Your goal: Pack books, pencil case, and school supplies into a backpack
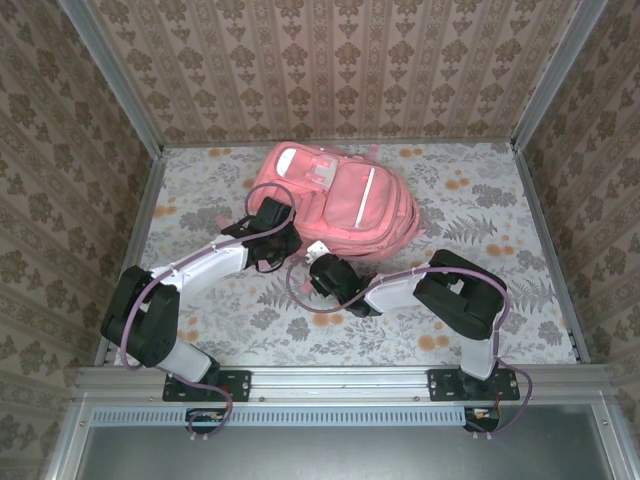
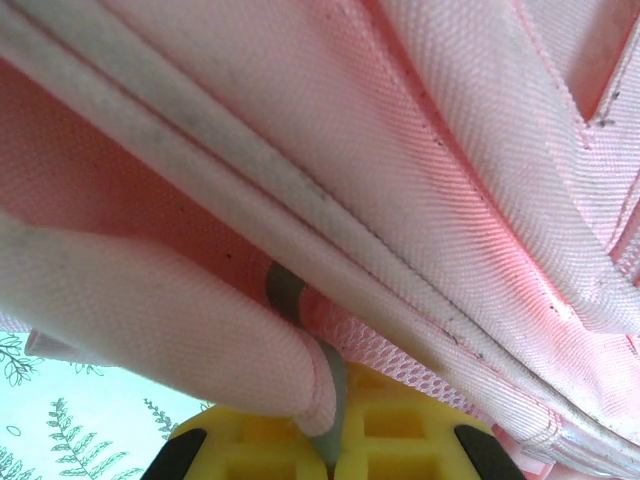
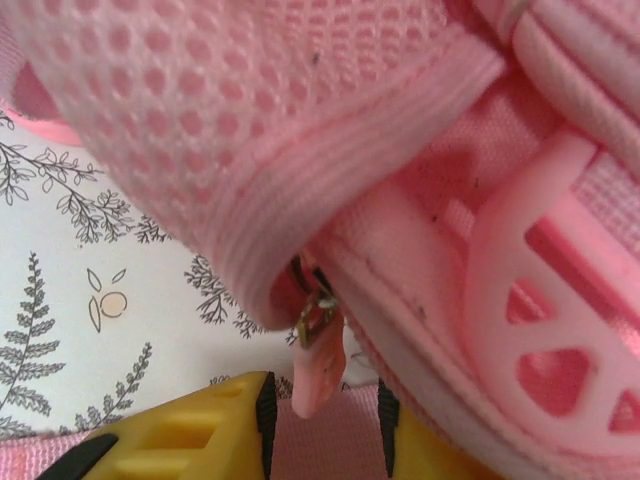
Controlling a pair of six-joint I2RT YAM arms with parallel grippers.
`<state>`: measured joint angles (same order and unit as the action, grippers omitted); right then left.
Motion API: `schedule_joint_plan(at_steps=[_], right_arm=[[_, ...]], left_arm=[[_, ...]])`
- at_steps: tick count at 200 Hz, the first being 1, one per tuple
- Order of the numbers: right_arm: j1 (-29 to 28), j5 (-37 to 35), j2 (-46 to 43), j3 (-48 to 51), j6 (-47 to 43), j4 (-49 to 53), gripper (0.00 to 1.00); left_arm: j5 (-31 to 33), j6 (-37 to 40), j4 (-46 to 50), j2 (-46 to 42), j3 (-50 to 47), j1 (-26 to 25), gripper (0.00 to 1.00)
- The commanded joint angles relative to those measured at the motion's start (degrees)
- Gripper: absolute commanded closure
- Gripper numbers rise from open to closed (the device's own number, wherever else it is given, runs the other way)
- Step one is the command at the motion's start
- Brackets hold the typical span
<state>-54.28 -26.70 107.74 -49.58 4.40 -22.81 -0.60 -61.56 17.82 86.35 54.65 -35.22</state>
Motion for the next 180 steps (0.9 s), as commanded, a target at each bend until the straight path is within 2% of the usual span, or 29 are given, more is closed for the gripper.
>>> schedule_joint_plan(at_steps=[1,40,61,90,104,131,180], right_arm=[[-0.1,-2.5,0.2,-2.4,-1.9,-4.8,0.65],[-0.1,-4.1,0.7,-3.0,-2.6,-6.2,0.66],[-0.1,-3.5,0.2,-2.9,-2.6,-7.2,0.72],[-0.1,-1.6,-1.7,-3.0,-1.5,-4.5,0.86],[-0.1,-1.4,-3.1,-2.9,-0.1,-1.9,1.0],[0.2,-2.7,-5.0,-1.6,1.8,0.0,1.0],[1.1,-3.2,-8.0,-2.4,7.2,10.4,1.0]], left_arm=[[-3.1,-0.6,1.3,-0.4,2.1,-1.2,1.0],[-3.2,-0.6,1.3,-0.2,2.0,-1.5,1.0],[-3.3,-0.6,1.2,0.0,2.0,-1.6,1.0],[-3.1,-0.4,1.3,0.2,2.1,-1.5,1.0],[-3.0,-0.3,1.3,0.1,2.2,-1.4,1.0],[-3.0,-0.2,1.1,0.1,2.1,-1.0,1.0],[-2.4,0.7,1.5,-1.0,1.6,1.2,1.0]])
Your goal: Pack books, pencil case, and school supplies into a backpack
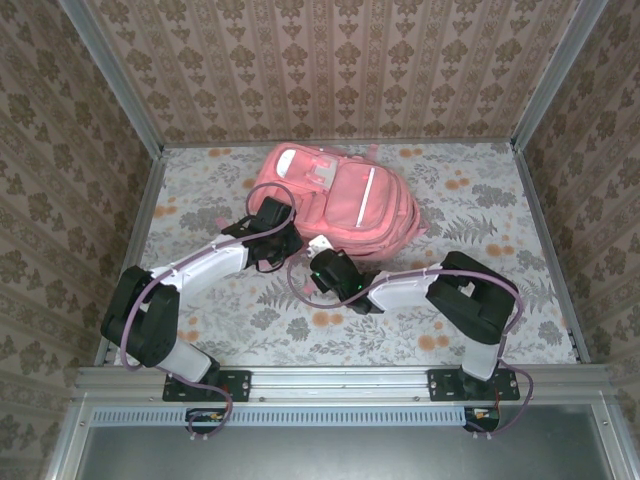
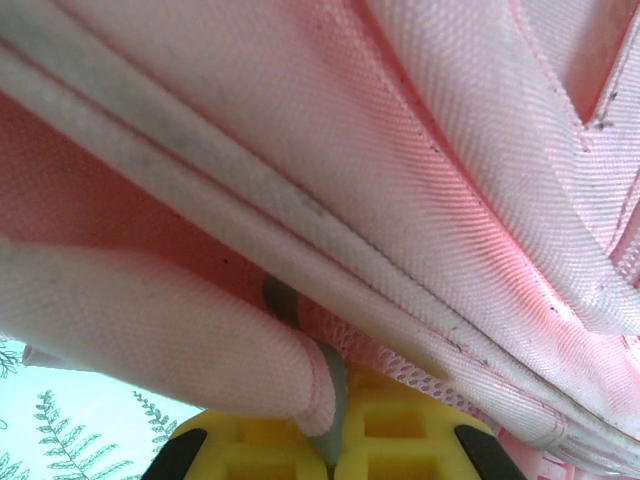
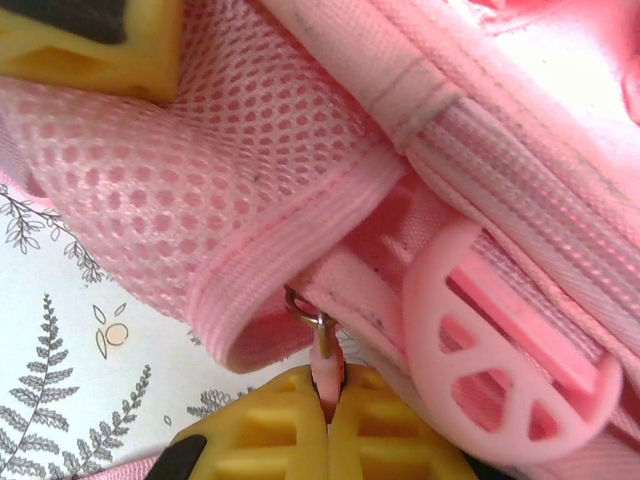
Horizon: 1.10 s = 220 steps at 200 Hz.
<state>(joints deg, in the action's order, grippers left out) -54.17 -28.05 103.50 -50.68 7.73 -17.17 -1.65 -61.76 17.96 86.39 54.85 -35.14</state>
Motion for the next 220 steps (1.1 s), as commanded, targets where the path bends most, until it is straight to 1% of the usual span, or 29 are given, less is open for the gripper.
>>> schedule_joint_plan(at_steps=[1,53,90,94,119,147,163,175,196,209,220], right_arm=[[1.0,-1.8,-3.9,-1.2,4.0,4.9,1.0],[2.1,-2.3,-6.9,3.2,7.7,9.5,1.0],[3.3,-3.2,-10.8,7.3,10.2,13.0,1.0],[3.5,-3.3,-11.2,7.6,10.4,13.5,1.0],[5.0,-3.6,-13.6,10.6,11.5,15.6,1.0],[7.3,-3.4,-16.5,13.2,11.7,16.8,1.0],[8.5,-1.6,-17.3,13.5,11.0,17.2,1.0],[8.6,0.3,-17.4,13.1,9.7,17.0,1.0],[8.5,5.4,-16.9,11.1,8.7,17.2,1.0],[8.2,8.3,-16.3,9.6,8.6,17.4,1.0],[7.7,9.7,-15.7,8.2,8.6,17.8,1.0]], left_arm=[[-1.4,0.9,1.4,-1.1,1.4,1.1,1.0],[0.1,2.5,2.3,-4.4,-1.0,6.3,1.0],[0.6,4.6,3.4,-5.2,-1.2,8.7,1.0],[0.5,4.8,3.5,-5.3,-1.2,10.3,1.0],[0.5,7.0,4.4,-5.1,-1.0,13.3,1.0],[-0.6,11.0,5.1,-3.5,0.0,18.1,1.0],[-2.5,13.5,5.2,-1.2,1.8,20.9,1.0],[-3.3,15.4,5.6,0.7,3.9,22.1,1.0],[-4.4,18.3,6.0,4.3,7.9,22.6,1.0],[-5.1,18.6,7.5,5.9,10.0,22.5,1.0],[-5.8,18.3,8.1,6.1,10.6,22.1,0.81]])
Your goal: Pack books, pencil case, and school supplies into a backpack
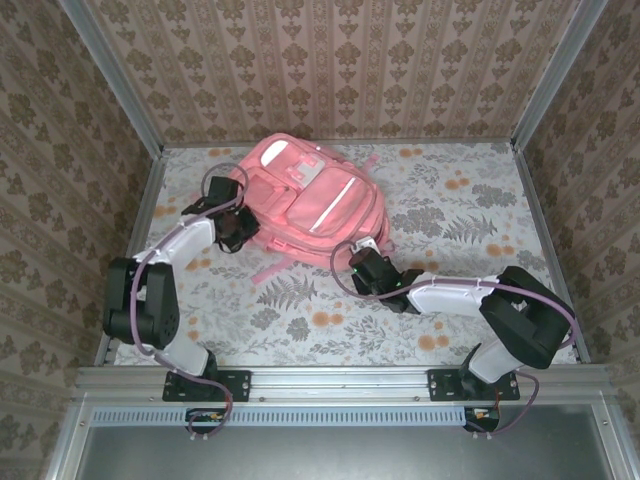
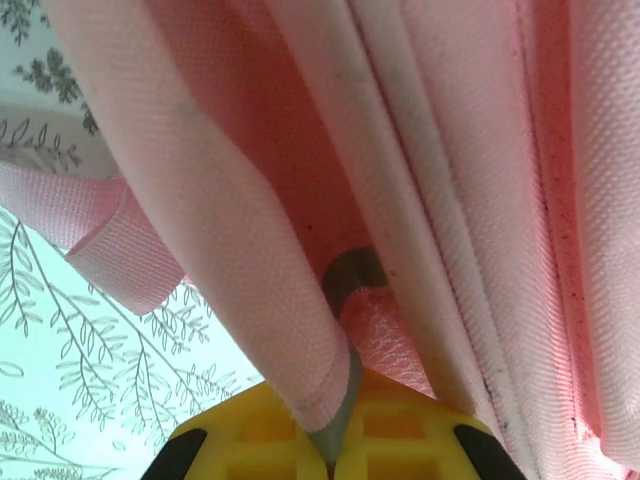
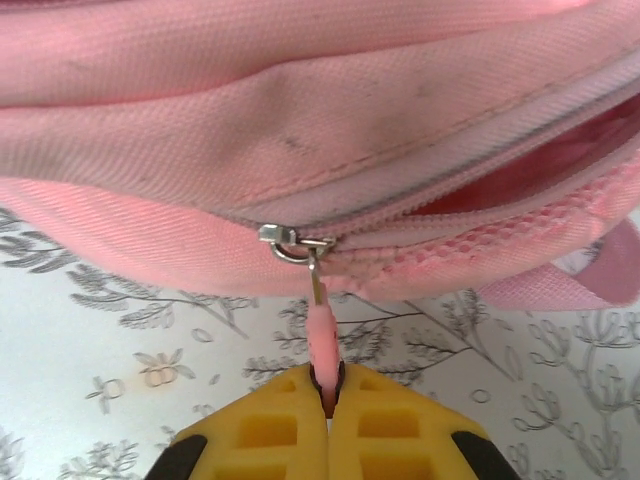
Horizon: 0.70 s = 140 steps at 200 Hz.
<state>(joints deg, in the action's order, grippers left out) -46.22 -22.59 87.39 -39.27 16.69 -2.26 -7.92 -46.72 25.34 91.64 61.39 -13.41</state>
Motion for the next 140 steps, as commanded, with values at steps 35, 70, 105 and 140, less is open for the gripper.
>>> schedule_joint_plan(at_steps=[35,70,105,140], right_arm=[[-1.5,6.0,1.3,-5.8,0.1,3.6,1.0],[-1.7,5.9,1.6,-5.9,0.3,3.9,1.0],[-1.8,5.9,1.3,-5.4,0.5,3.6,1.0],[-1.9,6.2,0.5,-4.0,0.7,2.8,1.0]], left_arm=[[3.1,-1.3,4.1,-3.4,2.1,-4.9,0.47],[5.5,-12.9,7.1,-7.8,-0.6,-17.1,0.45],[4.5,-26.1,-1.2,-7.7,-3.5,-28.0,0.43],[6.6,-35.3,-7.5,-5.4,-3.9,-33.1,0.35]])
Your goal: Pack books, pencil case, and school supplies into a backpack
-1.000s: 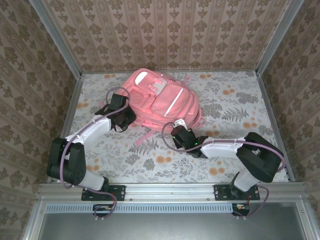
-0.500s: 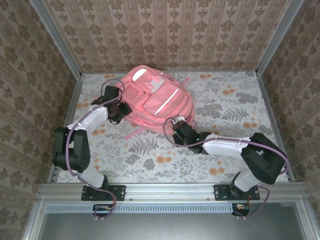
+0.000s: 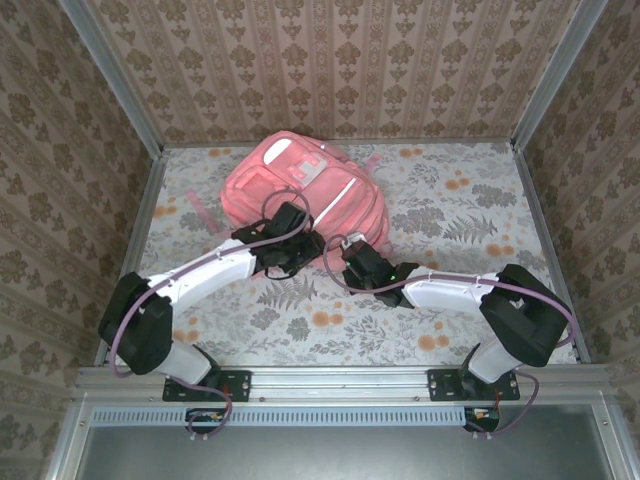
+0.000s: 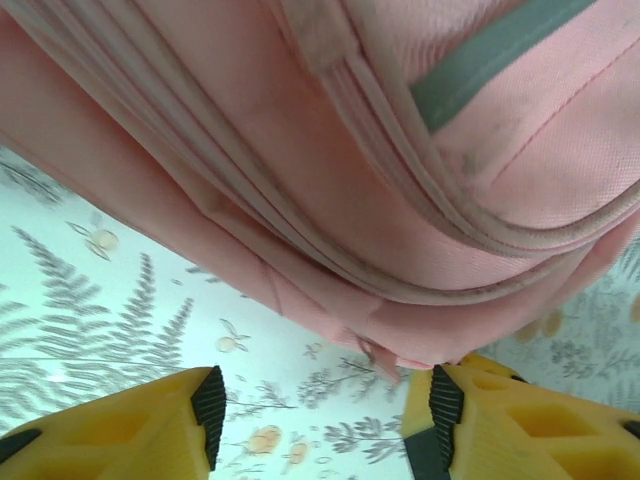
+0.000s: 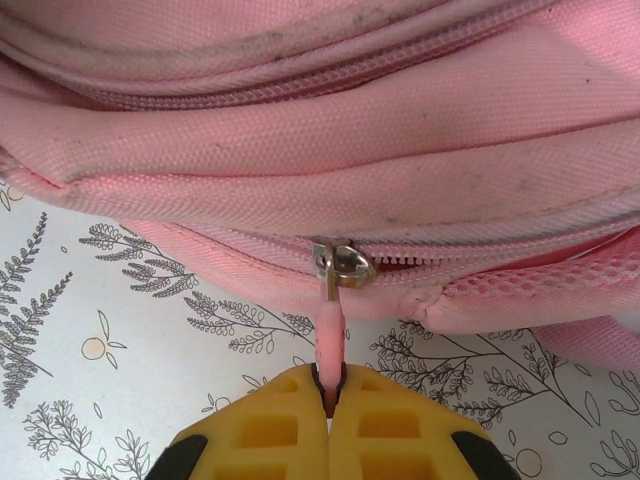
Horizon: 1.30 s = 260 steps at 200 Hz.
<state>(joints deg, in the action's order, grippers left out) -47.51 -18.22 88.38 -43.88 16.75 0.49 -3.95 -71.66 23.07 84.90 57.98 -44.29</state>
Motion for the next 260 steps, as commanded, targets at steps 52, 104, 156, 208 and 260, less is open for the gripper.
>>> schedule_joint_plan(at_steps=[52,104,156,208,260], right_arm=[[-0.7,2.7,-1.5,1.7,0.9,-1.1,1.0],[-0.6,3.0,-1.6,0.9,0.9,-1.5,1.0],[-0.2,0.5,-2.7,1.8,0.0,-0.3,1.0],[4.0,0.2,-3.0,2.2,-1.2,2.0,1.0],[8.1,1.6,-0.1,0.4,-2.3,1.6,1.0]], left_arm=[[5.9,-17.1,-12.9,5.5,-1.4,-3.7,0.31],[10.2,-20.3,-15.1,8.5,-1.8,-4.5,0.73],[16.0,-17.5,-0.7,3.6,0.3,-3.9,1.0],[19.4,-15.5,8.9,-6.1,-5.1,-1.0,1.0],[18.6,-10.5,15.5,-19.7,-14.3,7.7,1.0]])
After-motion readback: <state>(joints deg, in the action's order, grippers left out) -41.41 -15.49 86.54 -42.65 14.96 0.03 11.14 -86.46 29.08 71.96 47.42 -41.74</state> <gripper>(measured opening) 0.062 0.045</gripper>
